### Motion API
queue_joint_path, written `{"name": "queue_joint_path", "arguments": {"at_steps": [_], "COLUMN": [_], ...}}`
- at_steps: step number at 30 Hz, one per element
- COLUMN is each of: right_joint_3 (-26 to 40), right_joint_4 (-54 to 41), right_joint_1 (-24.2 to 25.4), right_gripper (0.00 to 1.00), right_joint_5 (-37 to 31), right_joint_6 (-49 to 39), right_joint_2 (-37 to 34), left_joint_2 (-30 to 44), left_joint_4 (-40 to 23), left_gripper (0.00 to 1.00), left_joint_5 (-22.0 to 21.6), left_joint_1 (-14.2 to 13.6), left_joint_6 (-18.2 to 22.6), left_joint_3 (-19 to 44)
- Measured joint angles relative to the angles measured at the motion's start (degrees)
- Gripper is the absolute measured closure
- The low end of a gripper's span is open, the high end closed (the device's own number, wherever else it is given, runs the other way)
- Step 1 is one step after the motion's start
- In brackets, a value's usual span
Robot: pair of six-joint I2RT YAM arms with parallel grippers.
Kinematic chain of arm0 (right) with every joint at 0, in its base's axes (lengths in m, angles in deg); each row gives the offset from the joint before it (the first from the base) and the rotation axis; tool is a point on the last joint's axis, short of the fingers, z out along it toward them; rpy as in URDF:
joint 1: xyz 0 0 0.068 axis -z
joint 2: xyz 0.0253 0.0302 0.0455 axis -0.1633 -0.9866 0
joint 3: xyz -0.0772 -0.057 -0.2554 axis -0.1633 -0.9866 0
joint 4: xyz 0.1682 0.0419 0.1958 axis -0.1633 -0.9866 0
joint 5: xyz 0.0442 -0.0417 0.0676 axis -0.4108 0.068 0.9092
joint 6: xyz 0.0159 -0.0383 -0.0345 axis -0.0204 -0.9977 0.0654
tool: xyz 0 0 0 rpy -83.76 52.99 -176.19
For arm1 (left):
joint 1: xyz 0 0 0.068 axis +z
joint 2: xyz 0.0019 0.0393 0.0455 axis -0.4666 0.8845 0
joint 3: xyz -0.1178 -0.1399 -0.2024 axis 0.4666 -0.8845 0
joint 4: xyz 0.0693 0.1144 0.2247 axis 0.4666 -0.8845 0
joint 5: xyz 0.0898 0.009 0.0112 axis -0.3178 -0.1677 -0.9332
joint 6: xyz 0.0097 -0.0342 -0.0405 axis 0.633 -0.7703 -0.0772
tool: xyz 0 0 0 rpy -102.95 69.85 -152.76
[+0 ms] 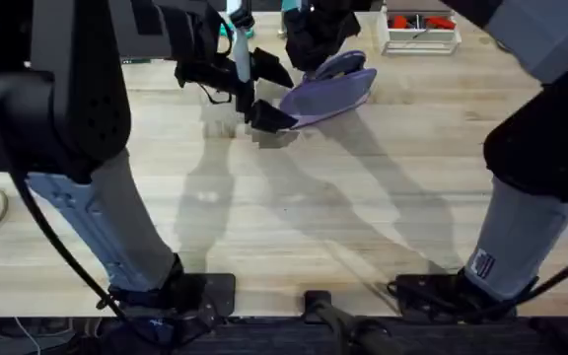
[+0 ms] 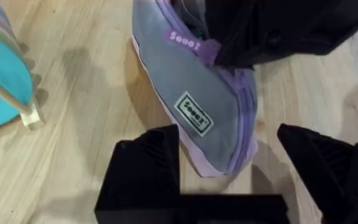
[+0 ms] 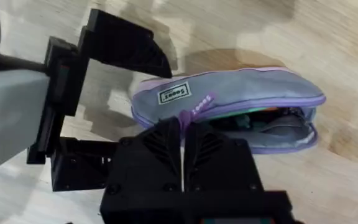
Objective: Unzip the bag, pick up the pens from the table one at a time and place them inside, then zip the bag closed.
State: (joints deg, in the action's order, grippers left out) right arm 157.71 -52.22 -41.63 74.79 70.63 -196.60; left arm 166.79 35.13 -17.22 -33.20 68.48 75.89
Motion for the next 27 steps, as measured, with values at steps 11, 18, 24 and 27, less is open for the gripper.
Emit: {"name": "queue_joint_path", "arguments": {"at_steps": [11,18,24,27], "right_joint_3": [0.0,0.0,0.0,0.0], "right_joint_4": [0.18,0.22,0.2,0.11], "right_joint_1": [0.0,0.0,0.07,0.38], "right_gripper": [0.971,0.972,0.971,0.971], "right_joint_5": [0.0,0.0,0.02,0.2], "right_joint_6": [0.0,0.0,0.0,-0.02], "right_joint_2": [0.0,0.0,0.0,0.0], "left_joint_2": [0.0,0.0,0.0,0.0], "left_joint_4": [1.64,2.7,2.83,2.83], "left_gripper": [0.081,0.936,0.957,0.957], "left_joint_5": [2.12,3.37,3.35,3.35], "left_joint_1": [0.0,-0.04,-0.17,-0.17], "left_joint_6": [-0.09,-0.31,-0.44,-0.42], "left_joint_3": [0.02,0.0,0.02,0.0]}}
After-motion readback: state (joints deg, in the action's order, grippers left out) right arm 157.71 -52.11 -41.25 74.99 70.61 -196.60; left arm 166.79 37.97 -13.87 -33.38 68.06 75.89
